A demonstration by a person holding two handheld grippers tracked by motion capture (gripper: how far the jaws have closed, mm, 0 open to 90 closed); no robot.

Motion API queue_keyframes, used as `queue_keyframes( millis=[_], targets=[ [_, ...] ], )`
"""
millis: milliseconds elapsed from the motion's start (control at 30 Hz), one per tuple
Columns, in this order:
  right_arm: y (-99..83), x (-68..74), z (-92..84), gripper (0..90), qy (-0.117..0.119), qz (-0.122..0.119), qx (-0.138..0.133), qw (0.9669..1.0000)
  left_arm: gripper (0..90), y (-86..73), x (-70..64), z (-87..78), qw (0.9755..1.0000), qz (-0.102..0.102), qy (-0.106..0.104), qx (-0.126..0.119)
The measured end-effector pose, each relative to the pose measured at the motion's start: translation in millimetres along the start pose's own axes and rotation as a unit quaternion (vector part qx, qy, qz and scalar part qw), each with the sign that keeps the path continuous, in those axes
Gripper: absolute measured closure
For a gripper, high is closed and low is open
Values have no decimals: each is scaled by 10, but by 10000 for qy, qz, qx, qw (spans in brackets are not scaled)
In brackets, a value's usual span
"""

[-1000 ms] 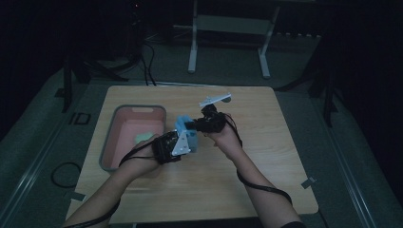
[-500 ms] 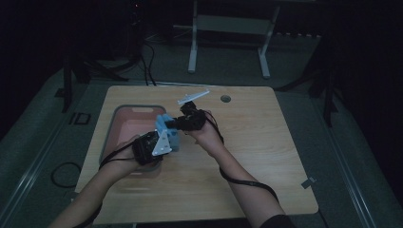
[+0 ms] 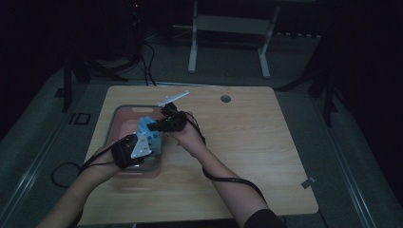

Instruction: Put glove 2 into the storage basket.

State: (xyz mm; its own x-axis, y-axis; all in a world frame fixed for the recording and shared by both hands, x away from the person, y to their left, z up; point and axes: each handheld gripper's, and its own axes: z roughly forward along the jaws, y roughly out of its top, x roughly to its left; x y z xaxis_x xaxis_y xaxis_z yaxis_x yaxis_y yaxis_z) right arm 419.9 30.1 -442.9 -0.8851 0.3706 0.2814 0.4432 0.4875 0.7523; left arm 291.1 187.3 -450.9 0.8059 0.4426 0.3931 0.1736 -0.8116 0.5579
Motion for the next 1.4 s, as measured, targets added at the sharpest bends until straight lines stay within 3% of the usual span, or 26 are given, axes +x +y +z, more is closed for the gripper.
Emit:
queue_keyframes(
  millis=[100,267,533,633,767,900,1000,1033,1133,1200,1400],
  targets=[
    [-13,25,119,821,-90,-103,112,9998,760,-69,9,1,10000,-73,-18,24],
    [-57,-20,232,822,-70,-3,204,9998,760,-147,7,79,9999,-114,-70,90],
    [-131,-89,409,819,-109,66,393,9991,758,-261,20,257,9990,-198,-301,257],
    [-168,-118,475,815,-127,93,507,9986,757,-301,43,355,9976,-317,-477,383],
    [-185,-125,514,802,-144,70,611,9980,754,-311,48,407,9969,-293,-567,459],
    [-195,-138,541,766,-136,54,672,9976,742,-318,52,434,9964,-294,-609,502],
    [-194,-147,533,647,-147,23,640,9978,733,-321,70,442,9960,-343,-655,509],
    [-194,-147,533,647,-147,23,640,9978,726,-321,70,442,9960,-343,-655,509],
    [-170,-157,466,526,-261,-26,562,9981,661,-312,74,443,9954,-382,-696,534],
    [-165,-158,443,514,-261,-35,546,9982,598,-312,74,438,9957,-421,-641,516],
    [-160,-126,297,390,-210,-166,421,9988,311,-270,73,401,9961,-714,-296,437]
  ],
)
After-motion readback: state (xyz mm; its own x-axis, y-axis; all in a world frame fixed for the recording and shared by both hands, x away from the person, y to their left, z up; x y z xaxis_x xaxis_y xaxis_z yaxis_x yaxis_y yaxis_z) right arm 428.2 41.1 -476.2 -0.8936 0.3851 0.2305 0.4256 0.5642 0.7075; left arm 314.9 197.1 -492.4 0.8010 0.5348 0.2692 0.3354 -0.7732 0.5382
